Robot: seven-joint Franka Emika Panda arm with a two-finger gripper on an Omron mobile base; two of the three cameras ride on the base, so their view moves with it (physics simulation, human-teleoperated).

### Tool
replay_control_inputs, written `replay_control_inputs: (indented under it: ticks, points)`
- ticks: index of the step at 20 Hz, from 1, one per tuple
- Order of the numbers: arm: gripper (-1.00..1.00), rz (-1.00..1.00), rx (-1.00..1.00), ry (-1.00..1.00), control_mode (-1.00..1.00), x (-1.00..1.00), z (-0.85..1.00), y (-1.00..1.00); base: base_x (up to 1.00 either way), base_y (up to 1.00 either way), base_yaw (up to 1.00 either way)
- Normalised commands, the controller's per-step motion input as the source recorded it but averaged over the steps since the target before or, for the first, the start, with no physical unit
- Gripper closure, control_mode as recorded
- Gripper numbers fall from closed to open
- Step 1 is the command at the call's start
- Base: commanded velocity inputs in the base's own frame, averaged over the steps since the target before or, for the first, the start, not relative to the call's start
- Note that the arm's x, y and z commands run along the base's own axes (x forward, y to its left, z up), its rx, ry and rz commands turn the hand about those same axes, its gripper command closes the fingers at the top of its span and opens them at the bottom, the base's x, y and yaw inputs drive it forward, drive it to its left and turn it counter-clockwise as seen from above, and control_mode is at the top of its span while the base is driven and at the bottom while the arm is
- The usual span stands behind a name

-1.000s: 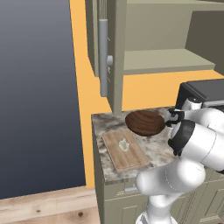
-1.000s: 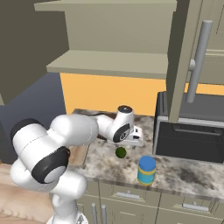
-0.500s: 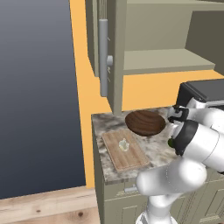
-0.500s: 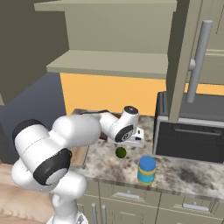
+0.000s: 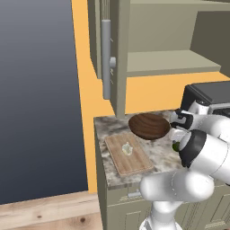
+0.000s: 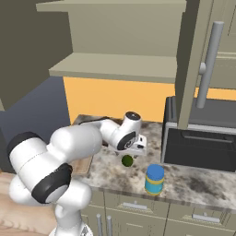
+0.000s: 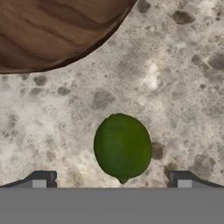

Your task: Open the cabinet. Place the bowl and condiment on the counter. Then place the lime and garlic on the cutting board.

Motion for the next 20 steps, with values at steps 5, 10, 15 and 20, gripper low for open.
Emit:
replay_control_inputs:
  ticks: [5,10,15,20]
  points:
    - [-1.00,0.00,0.00,0.00,-1.00,0.10,-0.29,0.05,0.00,0.00,0.00]
    - [-1.00,0.00,0.00,0.00,-1.00,0.05,-0.12,0.00,0.00,0.00,0.00]
    - [-1.00,0.00,0.00,0.00,-1.00,0.05,-0.18,-0.09,0.00,0.00,0.00]
    - [-1.00,0.00,0.00,0.01,-1.00,0.14,-0.13,-0.13,0.00,0.00,0.00]
